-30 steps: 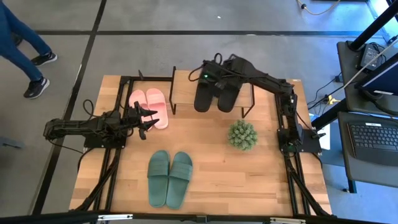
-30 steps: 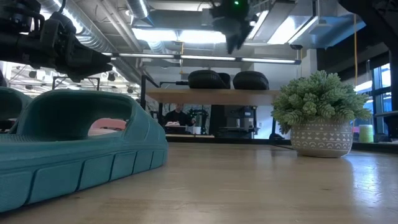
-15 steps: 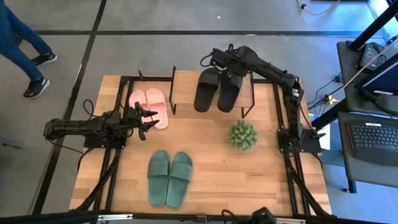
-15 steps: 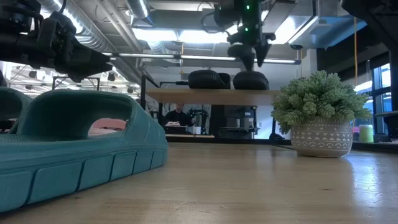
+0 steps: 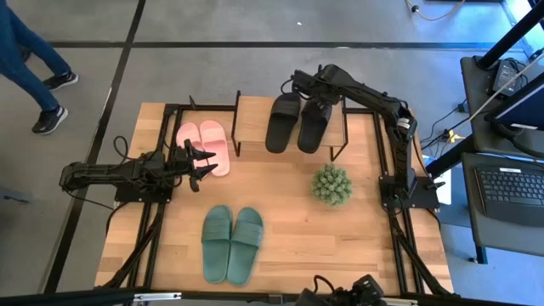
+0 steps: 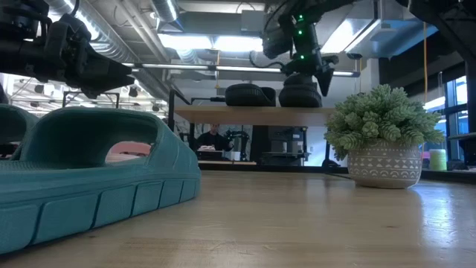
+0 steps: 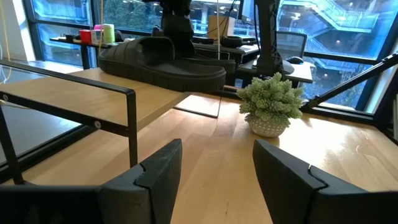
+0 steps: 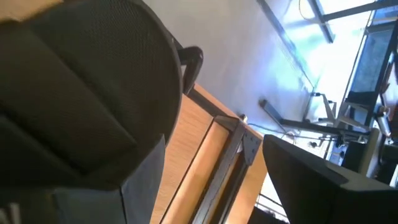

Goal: Pick and place slides into the shelf
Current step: Adjust the black slides on the shelf

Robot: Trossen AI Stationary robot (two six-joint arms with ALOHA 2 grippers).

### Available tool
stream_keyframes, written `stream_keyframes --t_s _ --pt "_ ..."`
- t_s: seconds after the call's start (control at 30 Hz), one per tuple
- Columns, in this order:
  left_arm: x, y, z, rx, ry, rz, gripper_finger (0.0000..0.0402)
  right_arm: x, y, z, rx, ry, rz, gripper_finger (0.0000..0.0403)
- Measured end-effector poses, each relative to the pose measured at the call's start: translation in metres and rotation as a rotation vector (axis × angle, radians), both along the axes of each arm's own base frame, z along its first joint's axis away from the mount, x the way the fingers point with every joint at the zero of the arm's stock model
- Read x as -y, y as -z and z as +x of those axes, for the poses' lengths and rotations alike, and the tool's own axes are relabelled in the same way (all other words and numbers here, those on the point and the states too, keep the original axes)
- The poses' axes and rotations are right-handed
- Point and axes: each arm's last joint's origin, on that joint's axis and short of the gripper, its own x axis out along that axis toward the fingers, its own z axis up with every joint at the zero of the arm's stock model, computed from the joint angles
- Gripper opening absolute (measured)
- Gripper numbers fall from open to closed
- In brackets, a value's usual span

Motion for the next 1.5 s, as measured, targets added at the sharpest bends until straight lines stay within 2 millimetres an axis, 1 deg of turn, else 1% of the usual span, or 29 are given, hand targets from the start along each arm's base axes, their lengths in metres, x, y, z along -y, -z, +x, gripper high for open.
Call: stream_keyframes --t_s 0.13,0.33,0.43,0.57,0.77,0.93,1.33,1.4,1.5 --pt "0.000 0.000 0.000 0.000 0.000 0.000 0.0191 -0.001 0.004 -0.001 -0.005 0.000 0.020 0.0272" --pt "0.000 0.000 0.000 -0.001 0.000 0.000 0.0191 -0.002 0.000 0.002 0.015 -0.007 0.016 0.0272" --pt "0.000 0.000 0.000 -0.001 0.000 0.000 0.0191 -0.004 -0.001 0.006 0.040 -0.024 0.017 0.0272" --pt "0.000 0.000 0.000 -0.001 0.000 0.000 0.0191 -0.006 0.000 0.014 0.103 -0.085 0.059 0.0272" --pt "0.000 0.000 0.000 -0.001 0.000 0.000 0.0191 -0.012 -0.001 0.027 0.155 -0.157 0.038 0.0272" --pt "0.000 0.000 0.000 -0.001 0.000 0.001 0.0191 -0.016 -0.001 0.031 0.157 -0.192 0.030 0.0272" --pt "0.000 0.000 0.000 -0.001 0.000 0.001 0.0191 -0.017 -0.002 0.040 0.211 -0.233 -0.003 0.0272" --pt "0.000 0.000 0.000 -0.001 0.000 0.001 0.0191 -0.018 -0.005 0.039 0.208 -0.226 -0.018 0.0272" --pt "0.000 0.000 0.000 -0.001 0.000 0.001 0.0191 -0.020 -0.021 0.033 0.245 -0.203 -0.088 0.0272"
